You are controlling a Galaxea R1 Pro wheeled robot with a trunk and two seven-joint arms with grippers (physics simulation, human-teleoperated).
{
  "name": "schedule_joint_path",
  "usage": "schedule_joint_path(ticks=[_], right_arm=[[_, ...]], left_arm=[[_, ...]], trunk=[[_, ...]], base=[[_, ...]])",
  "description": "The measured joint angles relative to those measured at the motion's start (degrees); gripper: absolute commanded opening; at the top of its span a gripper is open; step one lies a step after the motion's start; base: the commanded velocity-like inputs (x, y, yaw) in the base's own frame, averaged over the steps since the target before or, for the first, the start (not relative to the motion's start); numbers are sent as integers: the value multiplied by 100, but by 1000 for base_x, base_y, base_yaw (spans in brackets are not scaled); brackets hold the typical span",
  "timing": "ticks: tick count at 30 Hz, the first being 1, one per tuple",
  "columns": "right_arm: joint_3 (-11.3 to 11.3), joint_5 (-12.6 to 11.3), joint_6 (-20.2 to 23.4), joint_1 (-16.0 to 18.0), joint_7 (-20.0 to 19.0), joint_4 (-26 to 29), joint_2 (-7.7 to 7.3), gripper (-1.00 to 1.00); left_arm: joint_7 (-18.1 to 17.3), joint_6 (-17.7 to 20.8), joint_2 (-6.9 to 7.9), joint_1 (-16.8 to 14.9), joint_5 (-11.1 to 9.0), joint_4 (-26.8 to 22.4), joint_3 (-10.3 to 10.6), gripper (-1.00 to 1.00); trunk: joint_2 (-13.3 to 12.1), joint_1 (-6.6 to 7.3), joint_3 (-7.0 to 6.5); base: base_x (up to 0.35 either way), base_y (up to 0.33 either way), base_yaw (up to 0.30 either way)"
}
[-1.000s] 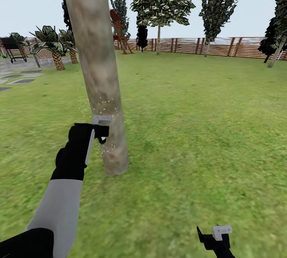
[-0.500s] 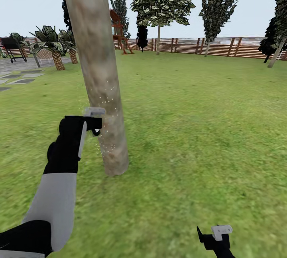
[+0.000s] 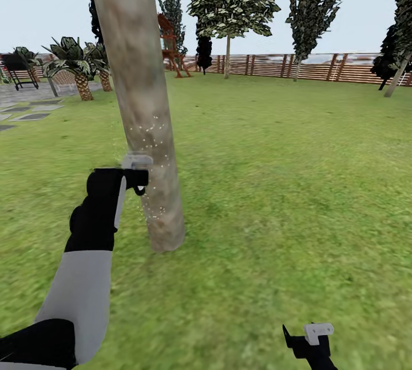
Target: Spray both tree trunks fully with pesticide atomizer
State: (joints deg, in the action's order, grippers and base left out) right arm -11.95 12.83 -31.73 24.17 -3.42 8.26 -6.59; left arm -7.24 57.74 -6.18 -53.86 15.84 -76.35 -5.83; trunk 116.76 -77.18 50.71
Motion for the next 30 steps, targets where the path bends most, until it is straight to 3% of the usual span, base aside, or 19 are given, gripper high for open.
schedule_joint_path(ticks=[2, 5, 7, 13, 15, 16, 18, 20, 22, 24, 30], right_arm=[[0, 0, 0, 0, 4, 0, 0, 100], [0, 0, 0, 0, 5, 0, 1, 100], [0, 0, 0, 0, 7, 0, 2, 100], [0, 0, 0, 0, 1, 0, 9, 100], [0, 0, 0, 0, 5, 0, 9, 100], [0, 0, 0, 0, 7, 0, 9, 100], [0, 0, 0, 0, 8, 0, 9, 100], [0, 0, 0, 0, 8, 0, 9, 100], [1, 0, 0, 0, -2, -1, 13, 100], [1, 0, 0, 0, -8, 0, 16, 100], [1, 0, 1, 0, -10, -8, 11, 100]], left_arm=[[-4, -36, -15, 351, -24, 40, 11, -100], [10, -261, -24, 630, -20, 249, 19, -100], [56, -660, -39, 843, -24, 569, 21, -100], [79, -1474, -50, 972, -8, 1709, 7, -100], [99, -1939, -35, 972, 6, 2224, -9, -100], [258, -2347, -21, 975, 15, 2615, -20, -100], [798, -3253, 3, 1055, -279, 3494, -87, -100], [904, -3836, 17, 1125, -517, 3941, -230, -100], [1059, -4255, 46, 1164, -592, 4424, -313, -100], [1334, -4369, 95, 1298, -594, 4457, -326, -100], [1400, -4415, 114, 1392, -727, 4357, -317, -100]], trunk=[[0, 0, 1], [0, 0, 0], [0, 0, 0], [0, 0, 0], [0, 0, 0], [0, 0, 0], [0, 0, 0], [0, 0, 0], [0, 0, 0], [0, 0, 0], [0, 0, -1]], base=[[0, 0, 0], [0, 0, 0], [0, 0, 0], [0, 0, 0], [0, 0, 0], [0, 0, 0], [0, 0, 0], [0, 0, 0], [0, 0, 0], [0, 0, 0], [36, -125, 0]])
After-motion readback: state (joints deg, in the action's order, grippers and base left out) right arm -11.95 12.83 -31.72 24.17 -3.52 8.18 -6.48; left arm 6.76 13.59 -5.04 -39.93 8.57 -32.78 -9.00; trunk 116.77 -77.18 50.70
